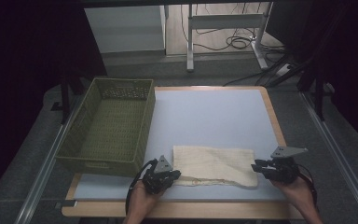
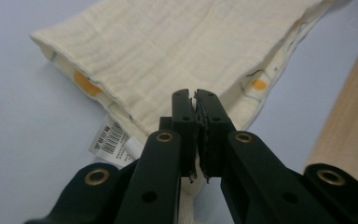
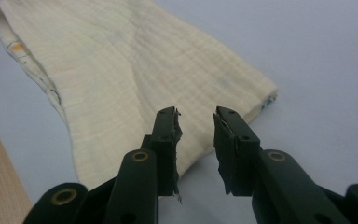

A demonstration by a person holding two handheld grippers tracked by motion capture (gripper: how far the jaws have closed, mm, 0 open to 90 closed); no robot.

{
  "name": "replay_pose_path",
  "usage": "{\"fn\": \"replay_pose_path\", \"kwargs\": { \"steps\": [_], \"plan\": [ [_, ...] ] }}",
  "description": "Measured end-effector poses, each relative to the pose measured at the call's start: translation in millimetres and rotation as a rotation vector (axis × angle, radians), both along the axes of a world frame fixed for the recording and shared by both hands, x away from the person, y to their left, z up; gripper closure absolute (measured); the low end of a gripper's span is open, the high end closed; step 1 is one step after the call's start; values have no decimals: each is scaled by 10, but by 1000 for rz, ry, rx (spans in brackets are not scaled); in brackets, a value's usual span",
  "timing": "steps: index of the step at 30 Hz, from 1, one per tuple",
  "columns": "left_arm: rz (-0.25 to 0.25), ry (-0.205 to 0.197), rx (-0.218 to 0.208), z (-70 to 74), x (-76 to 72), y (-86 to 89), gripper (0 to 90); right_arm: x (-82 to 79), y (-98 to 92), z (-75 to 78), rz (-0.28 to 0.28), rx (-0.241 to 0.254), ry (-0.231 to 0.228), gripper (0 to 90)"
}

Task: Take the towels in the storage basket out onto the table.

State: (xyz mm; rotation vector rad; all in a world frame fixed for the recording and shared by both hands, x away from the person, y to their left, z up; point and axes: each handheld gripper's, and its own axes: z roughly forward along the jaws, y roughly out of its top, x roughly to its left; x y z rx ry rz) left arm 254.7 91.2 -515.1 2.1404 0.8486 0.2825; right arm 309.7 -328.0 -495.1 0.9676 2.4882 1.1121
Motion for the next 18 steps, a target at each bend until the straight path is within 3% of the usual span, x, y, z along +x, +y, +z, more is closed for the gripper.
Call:
{"fn": "replay_pose_path", "kwargs": {
  "steps": [3, 5, 6, 10, 13, 18],
  "plan": [
    [-9, 10, 21, 35, -84, 21, 868, -9, 1, 17, -2, 5, -2, 695],
    [-22, 49, 35, -19, -112, 16, 838, -4, 8, 10, 0, 4, -3, 693],
    [-22, 60, 39, -41, -117, 14, 796, -1, 11, 5, 0, 2, -2, 691],
    [22, 43, 20, -36, -92, 57, 593, 16, 16, 13, -3, -1, -6, 671],
    [65, 20, -8, 52, 24, 66, 530, 43, 15, 52, -12, 1, -14, 652],
    [118, -9, -16, 150, 306, -42, 526, 202, 26, 114, -48, -1, -24, 645]
  ]
}}
